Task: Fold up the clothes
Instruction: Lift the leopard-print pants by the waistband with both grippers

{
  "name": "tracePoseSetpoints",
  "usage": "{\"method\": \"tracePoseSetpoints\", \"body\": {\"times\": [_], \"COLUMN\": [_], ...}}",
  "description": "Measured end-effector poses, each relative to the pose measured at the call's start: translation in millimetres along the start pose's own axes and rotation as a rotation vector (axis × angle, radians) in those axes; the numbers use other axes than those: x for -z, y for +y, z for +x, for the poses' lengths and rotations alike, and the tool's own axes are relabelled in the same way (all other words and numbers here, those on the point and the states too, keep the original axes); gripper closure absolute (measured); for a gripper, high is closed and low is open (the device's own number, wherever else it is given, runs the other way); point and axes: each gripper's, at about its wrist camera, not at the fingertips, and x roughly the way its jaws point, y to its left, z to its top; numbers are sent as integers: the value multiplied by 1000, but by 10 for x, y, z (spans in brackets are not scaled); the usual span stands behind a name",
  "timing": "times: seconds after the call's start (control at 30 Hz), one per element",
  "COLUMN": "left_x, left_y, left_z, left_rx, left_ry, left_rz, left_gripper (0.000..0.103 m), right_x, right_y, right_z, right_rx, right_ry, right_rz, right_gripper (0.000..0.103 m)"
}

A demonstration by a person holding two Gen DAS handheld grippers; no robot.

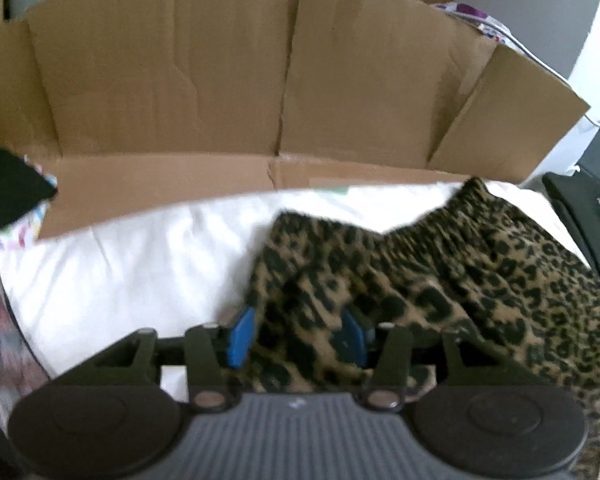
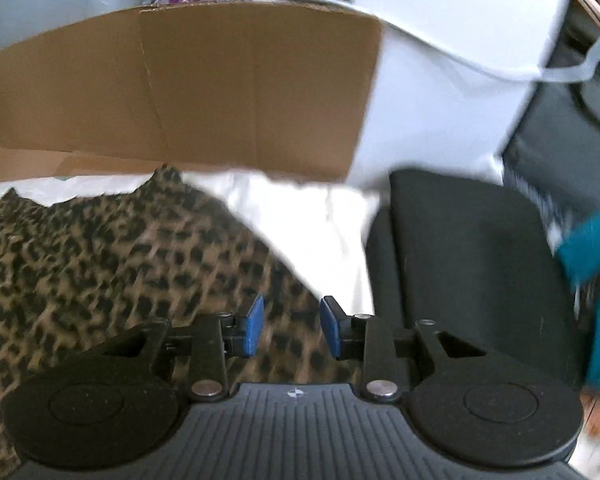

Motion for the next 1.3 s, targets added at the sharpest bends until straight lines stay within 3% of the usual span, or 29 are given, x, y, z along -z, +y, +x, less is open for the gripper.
{"method": "tracePoseSetpoints", "body": {"times": [0.1,0.23,0.33,0.43,0.53,0.6,0.63,0.73,0.83,0.9,1.1,1.3], "left_x": [95,266,364,477,628,721,746,794,819,816,814,849], "left_y": [-192,-438,-558,-645,-707,-744,-737,-726,-825,-894,-1037,-1071], "left_z": [-72,-156,-186,-227,-317,-343,-335,-333,-334,-350,-378,-379], "left_rx": [19,54,99,90,98,45,39,49,30,39,119,132], "left_ry": [11,32,40,70,124,134,153,201,225,218,177,160], "left_rz": [21,41,51,97,182,241,231,204,270,297,379,366], "left_gripper": [51,51,51,51,51,51,51,51,51,49,48,48], "right_x": [329,707,941,1090,1145,1190,1227,1352,1499,1590,1772,1782], "right_y": [38,-73,-49,-83,-143,-194,-236,-347,-385,-425,-544,-528], "right_z": [-191,-426,-456,-461,-515,-563,-574,-578,-686,-766,-793,-726], "right_rx": [-15,-67,-79,-31,-81,-62,-61,-91,-67,-101,-164,-201], "right_ry": [30,46,40,17,-10,-45,-54,-63,-108,-159,-182,-174], "right_rz": [-24,139,153,203,223,233,256,276,275,313,398,422], "right_gripper": [65,65,65,61,61,52,46,46,46,46,46,46]}}
